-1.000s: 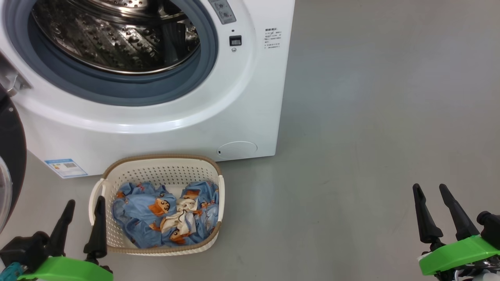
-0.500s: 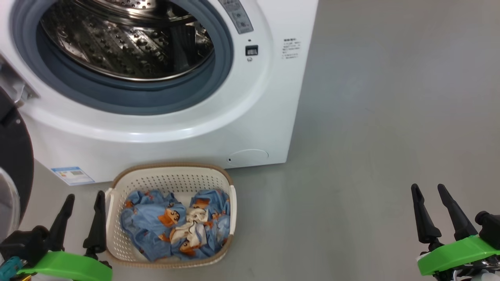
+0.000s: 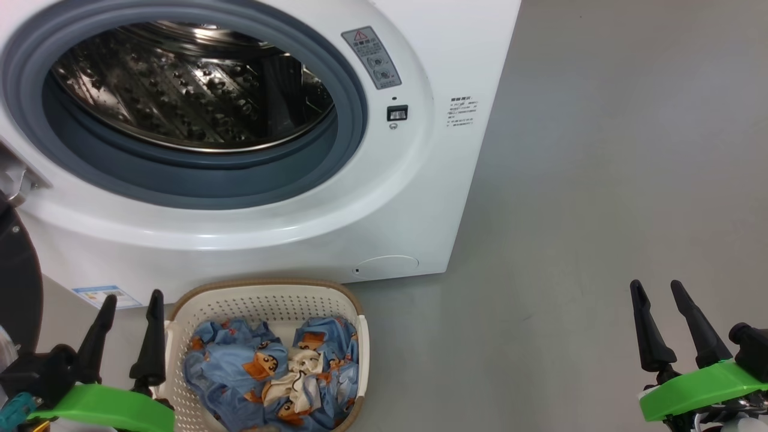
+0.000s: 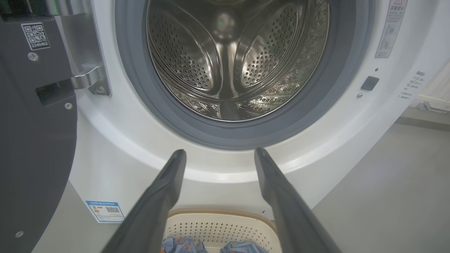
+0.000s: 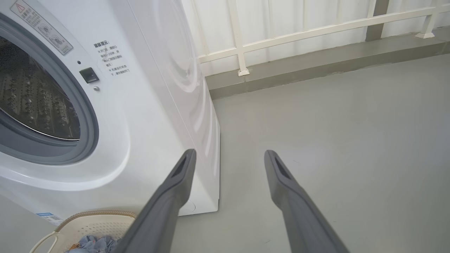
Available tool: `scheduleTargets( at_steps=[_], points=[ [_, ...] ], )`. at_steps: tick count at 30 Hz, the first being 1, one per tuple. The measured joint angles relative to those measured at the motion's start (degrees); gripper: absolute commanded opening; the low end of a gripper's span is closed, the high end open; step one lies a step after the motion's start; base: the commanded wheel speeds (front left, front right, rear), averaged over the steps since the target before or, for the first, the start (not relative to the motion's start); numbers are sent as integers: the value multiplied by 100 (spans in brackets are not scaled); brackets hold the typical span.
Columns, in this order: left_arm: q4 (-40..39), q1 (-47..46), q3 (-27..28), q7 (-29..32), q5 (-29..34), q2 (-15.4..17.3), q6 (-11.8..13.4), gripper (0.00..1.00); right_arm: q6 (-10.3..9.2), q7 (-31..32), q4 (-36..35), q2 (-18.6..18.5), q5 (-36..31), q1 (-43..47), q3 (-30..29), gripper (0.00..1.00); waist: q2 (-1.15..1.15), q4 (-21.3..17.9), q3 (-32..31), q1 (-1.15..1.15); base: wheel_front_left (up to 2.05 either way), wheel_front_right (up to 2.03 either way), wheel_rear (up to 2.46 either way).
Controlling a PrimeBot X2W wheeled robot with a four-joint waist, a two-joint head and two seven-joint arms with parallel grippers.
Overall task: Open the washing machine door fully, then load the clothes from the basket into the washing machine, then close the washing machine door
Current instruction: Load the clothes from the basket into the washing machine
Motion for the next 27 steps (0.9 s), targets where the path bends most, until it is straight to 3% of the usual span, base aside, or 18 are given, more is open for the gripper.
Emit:
scheduleTargets(
  at_steps=[11,18,27],
  points=[
    [344,3,-130,0,-1,-141,0,100,0,0,-48,77,0,-26,-7,100,0,16,210,0,0,0,0],
    [1061,-215,-407,0,-15,-280,0,100,0,0,-88,149,-5,-274,56,100,0,-11,477,0,0,0,0],
    [2339,-1186,-1046,0,-252,-307,0,100,0,0,-162,221,-8,-625,167,100,0,-62,1023,0,0,0,0]
  ],
)
